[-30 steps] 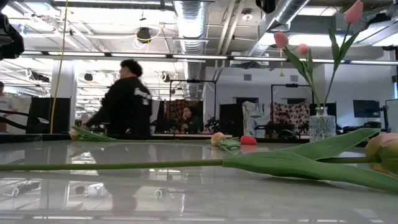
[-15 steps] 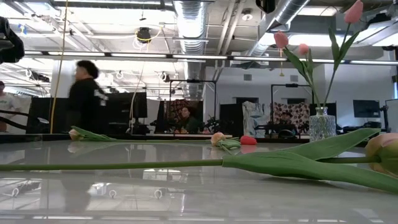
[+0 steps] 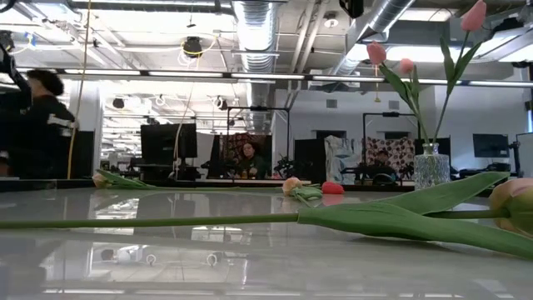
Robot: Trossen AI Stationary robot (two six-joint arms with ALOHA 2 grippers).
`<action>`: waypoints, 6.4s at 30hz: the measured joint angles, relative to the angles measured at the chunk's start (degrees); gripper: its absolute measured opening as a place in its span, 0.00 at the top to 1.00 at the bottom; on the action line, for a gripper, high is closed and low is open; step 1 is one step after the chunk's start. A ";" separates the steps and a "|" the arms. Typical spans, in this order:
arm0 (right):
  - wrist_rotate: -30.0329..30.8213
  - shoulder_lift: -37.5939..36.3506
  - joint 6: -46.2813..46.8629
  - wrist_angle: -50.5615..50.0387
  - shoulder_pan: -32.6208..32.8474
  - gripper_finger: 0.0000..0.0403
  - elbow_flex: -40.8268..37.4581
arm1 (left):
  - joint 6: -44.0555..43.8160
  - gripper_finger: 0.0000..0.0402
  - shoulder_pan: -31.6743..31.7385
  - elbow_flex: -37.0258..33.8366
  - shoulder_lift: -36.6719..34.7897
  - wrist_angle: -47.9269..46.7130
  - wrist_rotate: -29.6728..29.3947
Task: Sort flowers into vase by color
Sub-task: Put the red flower in the red vase
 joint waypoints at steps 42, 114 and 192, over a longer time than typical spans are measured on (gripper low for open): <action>0.02 0.00 -6.31 -0.44 0.04 0.33 0.00 | 32.38 0.76 51.22 20.85 20.87 -7.68 -2.43; -0.07 0.00 4.02 -9.01 4.09 0.33 0.00 | 94.59 0.76 89.70 85.40 117.60 -34.71 6.72; -0.09 0.00 7.41 -9.94 7.61 0.33 0.00 | 96.49 0.97 90.99 93.38 121.27 -43.27 4.65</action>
